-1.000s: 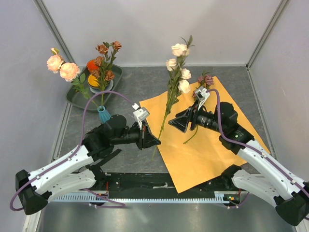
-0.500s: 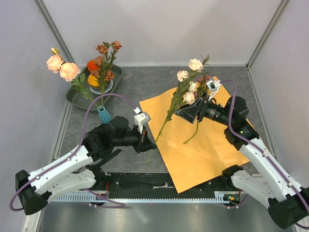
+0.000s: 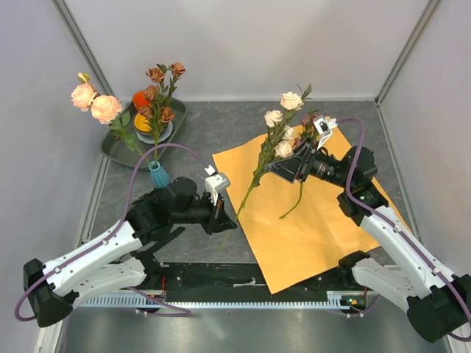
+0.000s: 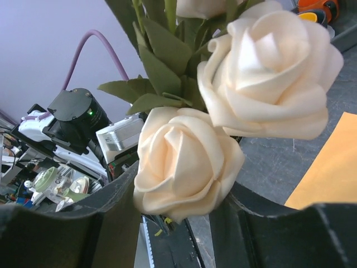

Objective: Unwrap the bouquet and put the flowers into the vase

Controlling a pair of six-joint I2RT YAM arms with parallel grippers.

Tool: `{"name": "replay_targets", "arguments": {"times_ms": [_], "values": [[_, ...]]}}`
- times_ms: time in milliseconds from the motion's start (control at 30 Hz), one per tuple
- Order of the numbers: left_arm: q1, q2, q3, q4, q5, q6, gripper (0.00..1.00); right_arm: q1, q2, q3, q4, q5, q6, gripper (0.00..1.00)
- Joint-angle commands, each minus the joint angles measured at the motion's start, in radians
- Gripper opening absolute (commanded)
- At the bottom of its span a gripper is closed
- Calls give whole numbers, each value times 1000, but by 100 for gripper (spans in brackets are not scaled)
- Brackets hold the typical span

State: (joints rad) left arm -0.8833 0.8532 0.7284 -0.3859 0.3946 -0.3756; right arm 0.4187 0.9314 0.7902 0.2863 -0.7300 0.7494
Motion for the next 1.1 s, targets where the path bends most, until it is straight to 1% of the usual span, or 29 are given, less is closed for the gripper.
{"name": "replay_targets", "arguments": {"times_ms": [0,267,433,633,667,733,800,833,867,900,967,1000,1033,1067], "values": [[-3,-9,48,-11,1,47,2,-3,21,-16,68,-19,7,52],[-3,-13,57,-25,-8,53,2,-3,35,-23,77,0,5,49],[-3,-8,62,-33,-13,58,2,-3,43,-31,128,-2,37,46],[-3,-17,68,-45,-30,60,2,-3,70,-43,223,-20,103,38],[-3,-19,69,-47,-31,60,2,-1,73,-45,231,-20,108,34],[-3,-25,72,-56,-36,60,2,-1,81,-46,251,-22,119,30],[-3,-29,78,-65,-43,61,2,-1,84,-46,286,-25,133,20],[-2,-31,81,-74,-60,63,2,0,86,-46,298,-26,145,10],[-3,-32,91,-83,-75,58,2,0,86,-46,319,-25,148,3],[-3,-34,98,-94,-98,52,2,6,86,-43,326,-20,149,0],[-3,-51,121,-134,-192,24,19,11,86,-37,343,-6,139,0],[-3,-65,127,-143,-257,6,37,15,86,-23,343,3,130,0],[-2,-110,132,-149,-290,-3,44,20,89,-16,338,17,108,0],[-3,-140,134,-159,-327,-14,52,32,90,-8,318,62,91,0]]}}
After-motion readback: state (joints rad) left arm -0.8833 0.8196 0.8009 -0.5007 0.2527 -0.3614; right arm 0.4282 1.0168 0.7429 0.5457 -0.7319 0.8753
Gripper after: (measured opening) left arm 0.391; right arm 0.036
